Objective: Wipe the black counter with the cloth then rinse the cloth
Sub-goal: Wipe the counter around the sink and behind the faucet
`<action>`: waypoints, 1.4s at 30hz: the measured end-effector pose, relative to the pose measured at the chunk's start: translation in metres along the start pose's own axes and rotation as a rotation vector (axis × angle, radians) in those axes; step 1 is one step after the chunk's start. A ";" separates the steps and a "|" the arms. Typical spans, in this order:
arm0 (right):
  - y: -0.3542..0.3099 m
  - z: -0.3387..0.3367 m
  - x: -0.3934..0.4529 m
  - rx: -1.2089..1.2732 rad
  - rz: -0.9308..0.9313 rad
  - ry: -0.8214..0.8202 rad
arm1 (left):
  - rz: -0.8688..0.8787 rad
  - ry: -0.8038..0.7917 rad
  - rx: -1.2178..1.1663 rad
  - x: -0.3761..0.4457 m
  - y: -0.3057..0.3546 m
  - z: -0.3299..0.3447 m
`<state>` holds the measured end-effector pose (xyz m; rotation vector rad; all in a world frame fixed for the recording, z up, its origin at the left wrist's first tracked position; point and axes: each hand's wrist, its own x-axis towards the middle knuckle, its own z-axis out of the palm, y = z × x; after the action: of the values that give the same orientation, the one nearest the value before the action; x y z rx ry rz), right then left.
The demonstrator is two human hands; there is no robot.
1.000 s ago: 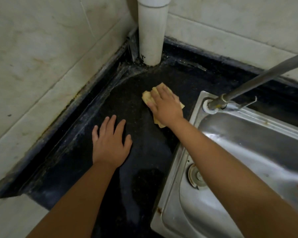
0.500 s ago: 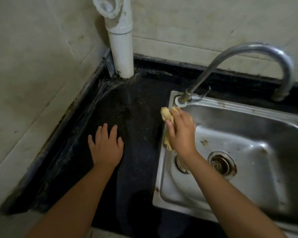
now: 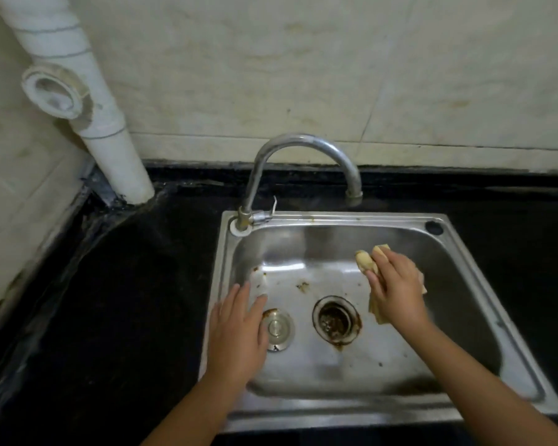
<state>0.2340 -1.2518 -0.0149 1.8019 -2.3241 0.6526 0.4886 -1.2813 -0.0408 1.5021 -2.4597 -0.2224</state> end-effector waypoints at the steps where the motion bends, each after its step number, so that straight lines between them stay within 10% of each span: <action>1: 0.013 0.002 0.010 -0.017 -0.016 -0.029 | 0.005 -0.013 -0.008 0.006 0.014 0.006; 16: 0.107 0.063 0.177 -0.022 -0.379 -0.337 | -0.137 -0.039 0.071 0.121 0.159 0.098; 22: 0.194 0.055 0.169 -0.106 -0.169 -0.428 | -0.217 0.037 -0.074 0.218 0.204 0.106; 31: 0.220 0.081 0.163 -0.121 -0.130 -0.369 | -0.459 -0.386 0.152 0.296 0.194 0.115; 42: 0.222 0.080 0.164 -0.098 -0.154 -0.420 | -0.956 -0.215 0.254 0.294 0.107 0.092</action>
<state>-0.0097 -1.3875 -0.0846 2.2161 -2.3661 0.1432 0.2427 -1.4941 -0.0626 2.7884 -1.7321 -0.2464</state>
